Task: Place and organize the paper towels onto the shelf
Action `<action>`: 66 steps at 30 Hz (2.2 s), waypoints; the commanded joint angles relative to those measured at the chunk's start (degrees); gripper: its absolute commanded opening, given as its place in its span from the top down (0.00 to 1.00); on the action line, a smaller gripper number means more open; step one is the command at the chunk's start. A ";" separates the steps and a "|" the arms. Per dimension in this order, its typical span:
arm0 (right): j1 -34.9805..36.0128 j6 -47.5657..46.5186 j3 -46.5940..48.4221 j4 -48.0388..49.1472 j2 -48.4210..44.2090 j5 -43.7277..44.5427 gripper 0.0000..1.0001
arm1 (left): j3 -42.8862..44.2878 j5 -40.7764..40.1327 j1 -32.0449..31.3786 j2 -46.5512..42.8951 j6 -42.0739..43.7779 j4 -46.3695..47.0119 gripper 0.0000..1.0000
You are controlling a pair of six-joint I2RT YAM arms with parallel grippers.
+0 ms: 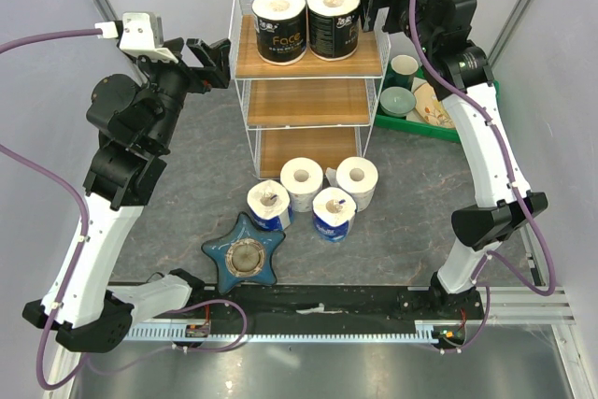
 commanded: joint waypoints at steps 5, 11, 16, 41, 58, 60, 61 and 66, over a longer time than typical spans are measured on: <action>0.55 -1.09 -1.50 0.50 -2.48 -1.80 0.02 | -0.72 0.95 0.55 -0.25 -0.67 2.02 0.03; 0.55 -1.09 -4.93 2.34 -4.86 -1.36 0.02 | -0.64 1.03 0.55 0.37 -0.76 2.02 0.03; 0.55 -0.12 -8.17 4.88 -7.31 4.86 0.02 | -0.11 0.86 0.63 1.42 -0.68 1.93 0.03; 0.46 10.94 -44.65 16.33 -46.22 20.44 0.02 | 6.30 0.68 0.63 6.34 0.11 -0.35 0.03; 0.55 11.39 -52.75 2.70 -64.36 18.86 0.02 | 10.88 -3.01 0.63 16.36 2.66 0.00 0.03; 0.55 11.04 -52.57 2.34 -64.62 19.03 0.02 | 11.49 -2.84 0.63 16.98 2.66 0.00 0.03; 0.55 11.04 -52.57 2.08 -64.80 19.03 0.02 | 11.67 -2.75 0.63 17.42 2.58 -0.09 0.03; 0.55 10.78 -53.36 1.73 -65.41 19.38 0.02 | 13.07 -2.31 0.63 18.83 2.58 -0.44 0.03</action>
